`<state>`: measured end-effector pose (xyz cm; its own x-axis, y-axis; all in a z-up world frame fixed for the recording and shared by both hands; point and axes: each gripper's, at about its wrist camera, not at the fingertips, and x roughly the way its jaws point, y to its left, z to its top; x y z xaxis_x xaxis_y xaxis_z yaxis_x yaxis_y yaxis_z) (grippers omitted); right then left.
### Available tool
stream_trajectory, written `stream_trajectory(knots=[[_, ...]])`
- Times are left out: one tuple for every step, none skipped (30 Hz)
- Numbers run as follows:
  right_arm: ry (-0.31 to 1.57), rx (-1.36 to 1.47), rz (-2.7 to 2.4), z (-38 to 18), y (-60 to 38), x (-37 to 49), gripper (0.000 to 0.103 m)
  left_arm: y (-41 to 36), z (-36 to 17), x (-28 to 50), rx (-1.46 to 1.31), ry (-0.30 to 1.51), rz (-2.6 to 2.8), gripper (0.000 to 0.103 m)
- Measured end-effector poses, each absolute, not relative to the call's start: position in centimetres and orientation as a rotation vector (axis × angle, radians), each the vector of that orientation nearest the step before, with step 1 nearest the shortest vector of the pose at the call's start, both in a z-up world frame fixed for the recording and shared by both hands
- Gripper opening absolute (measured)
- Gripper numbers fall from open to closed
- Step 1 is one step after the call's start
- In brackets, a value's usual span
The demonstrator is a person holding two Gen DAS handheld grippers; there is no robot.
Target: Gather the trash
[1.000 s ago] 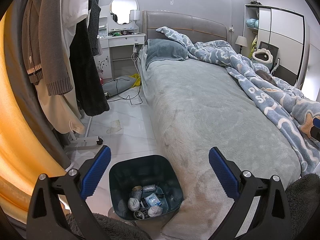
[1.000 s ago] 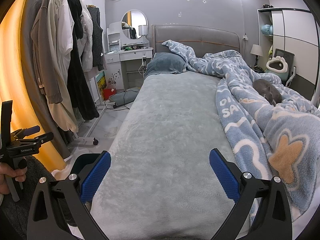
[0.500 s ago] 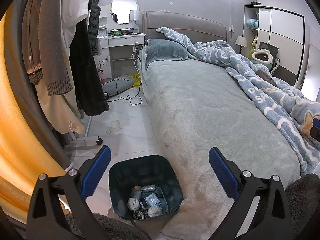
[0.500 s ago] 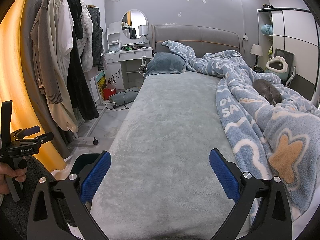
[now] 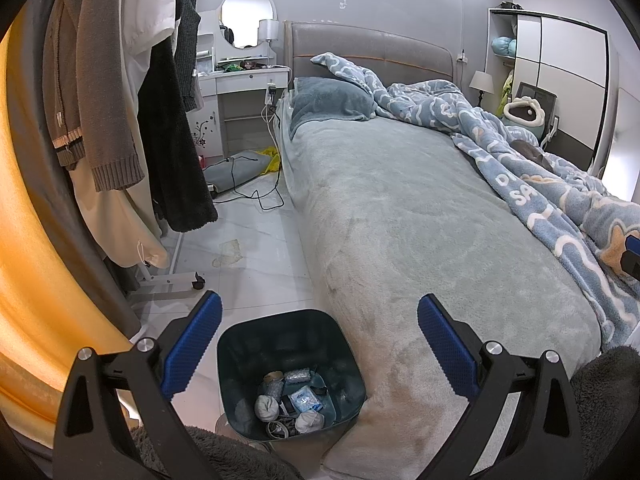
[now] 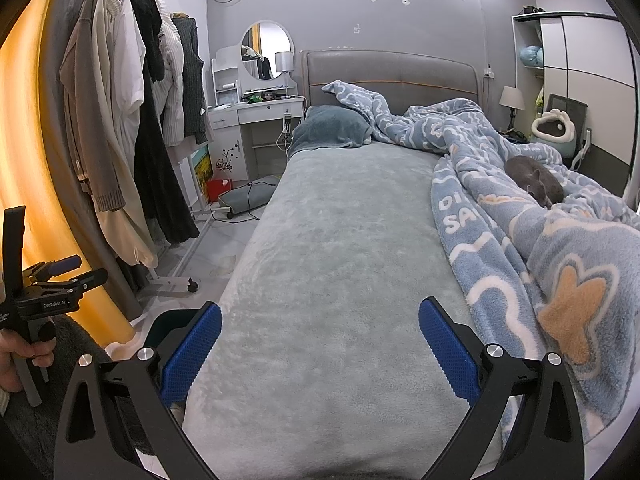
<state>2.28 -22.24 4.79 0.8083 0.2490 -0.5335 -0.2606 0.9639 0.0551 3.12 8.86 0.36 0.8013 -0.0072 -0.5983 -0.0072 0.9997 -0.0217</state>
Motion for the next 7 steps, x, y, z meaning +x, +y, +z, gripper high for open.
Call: stream_trajectory(knots=[[0.568,-0.021,0.272,4.79,-22.27,2.30,0.100,8.91,0.29,3.17,-0.029,0.646,-0.005,0.100],[0.568,-0.021,0.272,4.79,-22.29,2.31,0.100,8.91,0.24,3.17,-0.037,0.653,-0.004,0.100],[0.568,-0.022,0.272,4.78,-22.19,2.27,0.100,9.03,0.15,3.16,-0.042,0.655,-0.002,0.100],[0.568,-0.021,0.272,4.78,-22.28,2.30,0.100,9.13,0.10,3.14,-0.048,0.656,0.001,0.100],[0.568,-0.022,0.272,4.78,-22.03,2.21,0.100,9.23,0.04,3.09,-0.058,0.657,0.003,0.100],[0.568,-0.020,0.272,4.78,-22.25,2.29,0.100,9.29,0.02,3.07,-0.064,0.658,0.003,0.100],[0.568,-0.020,0.272,4.78,-22.12,2.24,0.100,9.29,0.01,3.04,-0.065,0.659,0.003,0.100]])
